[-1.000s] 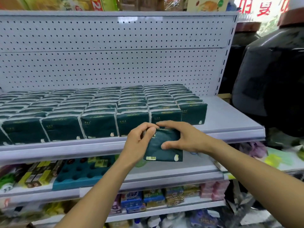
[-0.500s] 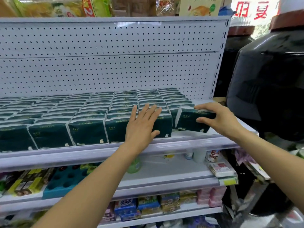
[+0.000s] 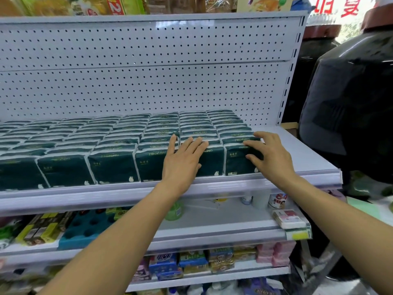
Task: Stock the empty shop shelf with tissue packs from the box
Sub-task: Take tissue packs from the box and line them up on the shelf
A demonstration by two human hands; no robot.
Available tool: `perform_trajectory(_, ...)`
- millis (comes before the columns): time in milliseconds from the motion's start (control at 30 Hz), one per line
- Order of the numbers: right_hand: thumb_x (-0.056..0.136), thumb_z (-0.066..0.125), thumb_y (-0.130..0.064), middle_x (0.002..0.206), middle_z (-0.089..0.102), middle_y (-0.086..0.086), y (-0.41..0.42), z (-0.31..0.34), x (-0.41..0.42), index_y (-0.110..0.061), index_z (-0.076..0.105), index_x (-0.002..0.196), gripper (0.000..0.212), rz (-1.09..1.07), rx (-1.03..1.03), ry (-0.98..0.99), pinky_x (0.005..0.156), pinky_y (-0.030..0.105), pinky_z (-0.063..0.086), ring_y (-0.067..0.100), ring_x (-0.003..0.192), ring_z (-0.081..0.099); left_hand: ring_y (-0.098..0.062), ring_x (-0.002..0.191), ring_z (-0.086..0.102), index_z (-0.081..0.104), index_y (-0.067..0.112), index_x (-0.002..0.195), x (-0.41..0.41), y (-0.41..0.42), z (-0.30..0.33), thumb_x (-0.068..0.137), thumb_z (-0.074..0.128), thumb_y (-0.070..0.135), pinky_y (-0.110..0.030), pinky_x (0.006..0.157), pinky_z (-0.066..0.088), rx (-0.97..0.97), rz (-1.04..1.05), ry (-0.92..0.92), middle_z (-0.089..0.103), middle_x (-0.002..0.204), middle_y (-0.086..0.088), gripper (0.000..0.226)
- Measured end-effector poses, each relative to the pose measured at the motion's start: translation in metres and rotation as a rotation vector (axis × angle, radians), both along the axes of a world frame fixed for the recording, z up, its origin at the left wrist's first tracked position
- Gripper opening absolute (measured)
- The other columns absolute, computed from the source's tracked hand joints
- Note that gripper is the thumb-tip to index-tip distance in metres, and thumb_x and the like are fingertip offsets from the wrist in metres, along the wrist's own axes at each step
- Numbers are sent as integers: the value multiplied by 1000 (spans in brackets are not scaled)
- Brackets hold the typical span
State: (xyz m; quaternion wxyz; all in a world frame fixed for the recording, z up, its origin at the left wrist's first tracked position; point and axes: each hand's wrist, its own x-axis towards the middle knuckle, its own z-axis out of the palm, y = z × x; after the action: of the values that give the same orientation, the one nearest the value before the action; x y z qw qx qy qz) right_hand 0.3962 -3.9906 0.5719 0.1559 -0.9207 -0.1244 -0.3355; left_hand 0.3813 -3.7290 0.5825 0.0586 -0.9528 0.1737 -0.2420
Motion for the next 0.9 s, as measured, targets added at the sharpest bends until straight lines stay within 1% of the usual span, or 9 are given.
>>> perform_trajectory(100, 84, 72, -24, 138, 50, 11, 6, 0, -3, -19, 62, 128, 45, -43, -51, -1, 94, 51, 45, 31, 127, 41, -16, 151, 9, 9, 30, 156, -1, 0, 3, 101, 46, 39, -52, 119, -10, -24, -2, 11, 14, 164, 7, 66)
perform_trajectory(200, 89, 65, -33, 146, 43, 16, 20, 2, -15, -19, 53, 136, 50, -59, -103, -65, 105, 54, 33, 38, 134, 36, -21, 152, 3, 17, 27, 156, -10, 3, 7, 98, 46, 47, -53, 120, -8, -77, 0, -86, 20, 162, 3, 67)
perform_trajectory(267, 93, 55, -40, 148, 40, 15, 34, 4, -31, -19, 48, 140, 52, -31, -140, -141, 107, 55, 31, 38, 137, 33, -25, 150, 15, 30, 23, 152, -23, 11, 6, 96, 50, 48, -55, 120, 0, -146, -9, -201, 34, 157, -1, 65)
perform_trajectory(333, 94, 46, -45, 148, 41, 14, 52, 6, -51, -17, 46, 141, 55, 17, -171, -193, 106, 53, 33, 35, 136, 35, -25, 145, 31, 39, 21, 148, -42, 25, -1, 95, 49, 49, -56, 118, 14, -199, -27, -284, 44, 150, -3, 61)
perform_trajectory(433, 95, 45, -44, 142, 47, 10, 85, -3, -83, -14, 47, 140, 54, 115, -153, -218, 101, 48, 40, 31, 127, 46, -23, 131, 48, 44, 17, 144, -79, 55, -21, 94, 49, 48, -52, 113, 31, -275, -46, -316, 51, 143, -3, 59)
perform_trajectory(533, 96, 47, -41, 138, 52, 9, 128, -20, -109, -14, 48, 138, 51, 237, -146, -225, 95, 43, 43, 29, 121, 51, -21, 126, 52, 45, 16, 143, -119, 94, -48, 93, 54, 47, -48, 109, 38, -325, -16, -276, 54, 139, -2, 60)
perform_trajectory(700, 93, 49, -38, 133, 56, 10, 223, -64, -141, -14, 52, 134, 48, 419, -193, -166, 84, 39, 44, 27, 114, 53, -18, 124, 53, 47, 19, 142, -183, 179, -95, 92, 52, 49, -46, 110, 36, -348, 110, -118, 57, 135, 2, 59)
perform_trajectory(800, 95, 45, -40, 133, 55, 9, 292, -94, -157, -16, 49, 135, 47, 487, -194, -67, 81, 40, 48, 28, 112, 53, -18, 120, 54, 45, 21, 144, -216, 246, -123, 93, 51, 51, -43, 107, 39, -325, 173, -7, 58, 132, 3, 59)
perform_trajectory(900, 95, 39, -41, 133, 55, 10, 362, -121, -177, -17, 47, 135, 47, 481, -223, 63, 81, 42, 49, 29, 110, 54, -20, 114, 56, 45, 21, 143, -245, 322, -148, 93, 49, 51, -40, 103, 41, -272, 221, 74, 61, 127, 2, 58)
